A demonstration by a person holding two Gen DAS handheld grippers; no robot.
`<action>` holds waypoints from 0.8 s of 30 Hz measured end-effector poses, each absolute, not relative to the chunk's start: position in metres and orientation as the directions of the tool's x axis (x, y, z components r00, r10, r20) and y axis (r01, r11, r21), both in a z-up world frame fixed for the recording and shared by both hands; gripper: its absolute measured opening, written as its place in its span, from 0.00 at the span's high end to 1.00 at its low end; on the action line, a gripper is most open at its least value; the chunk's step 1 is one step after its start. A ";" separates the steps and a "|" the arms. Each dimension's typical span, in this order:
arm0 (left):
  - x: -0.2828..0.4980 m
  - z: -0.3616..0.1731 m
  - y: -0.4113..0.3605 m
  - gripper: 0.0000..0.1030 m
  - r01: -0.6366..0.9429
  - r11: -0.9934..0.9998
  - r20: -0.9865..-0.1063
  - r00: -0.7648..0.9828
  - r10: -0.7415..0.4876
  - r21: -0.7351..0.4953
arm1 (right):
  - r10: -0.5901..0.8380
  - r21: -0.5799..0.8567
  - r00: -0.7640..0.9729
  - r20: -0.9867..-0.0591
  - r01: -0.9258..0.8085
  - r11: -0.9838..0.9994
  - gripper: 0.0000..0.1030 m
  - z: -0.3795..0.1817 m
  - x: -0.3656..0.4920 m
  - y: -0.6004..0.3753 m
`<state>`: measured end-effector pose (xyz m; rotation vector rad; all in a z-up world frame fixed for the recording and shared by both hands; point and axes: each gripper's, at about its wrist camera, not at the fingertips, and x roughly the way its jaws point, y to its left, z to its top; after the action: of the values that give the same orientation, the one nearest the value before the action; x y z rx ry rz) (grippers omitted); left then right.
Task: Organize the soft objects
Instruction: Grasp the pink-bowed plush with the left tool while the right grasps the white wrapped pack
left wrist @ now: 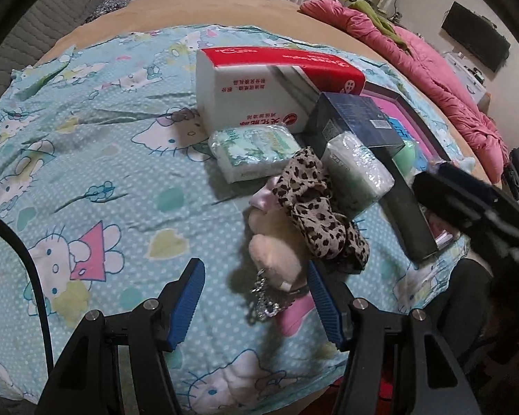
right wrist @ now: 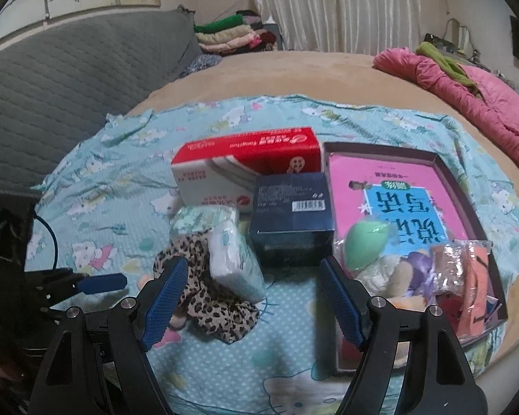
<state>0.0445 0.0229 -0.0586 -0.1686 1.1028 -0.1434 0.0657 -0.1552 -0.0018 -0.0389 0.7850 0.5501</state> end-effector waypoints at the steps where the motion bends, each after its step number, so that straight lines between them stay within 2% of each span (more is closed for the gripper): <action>1: 0.045 -0.059 0.022 0.41 0.034 0.977 -0.873 0.443 -0.202 -0.209 | 0.454 0.164 0.571 -0.684 -0.486 0.859 0.23 -0.004 0.067 -0.152; 9: 0.051 -0.065 0.022 0.41 0.036 0.970 -0.865 0.447 -0.230 -0.240 | 0.459 0.169 0.531 -0.712 -0.506 0.846 0.23 -0.024 0.085 -0.131; 11: 0.052 -0.066 0.024 0.41 0.031 0.967 -0.862 0.445 -0.241 -0.254 | 0.450 0.157 0.529 -0.719 -0.507 0.847 0.25 -0.027 0.088 -0.127; 14: 0.055 -0.068 0.025 0.41 0.032 0.964 -0.859 0.446 -0.249 -0.263 | 0.434 0.144 0.522 -0.734 -0.505 0.851 0.32 -0.033 0.093 -0.122; 19: 0.059 -0.070 0.026 0.41 0.033 0.960 -0.856 0.444 -0.263 -0.278 | 0.436 0.142 0.511 -0.740 -0.516 0.845 0.58 -0.041 0.098 -0.117; 24: 0.064 -0.072 0.023 0.41 0.041 0.956 -0.849 0.450 -0.277 -0.290 | 0.463 0.160 0.507 -0.727 -0.531 0.832 0.73 -0.043 0.099 -0.122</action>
<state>0.0639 0.0229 -0.0722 -0.2413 1.0895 -0.1991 0.0986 -0.1225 -0.0433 -0.0874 0.8487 0.5999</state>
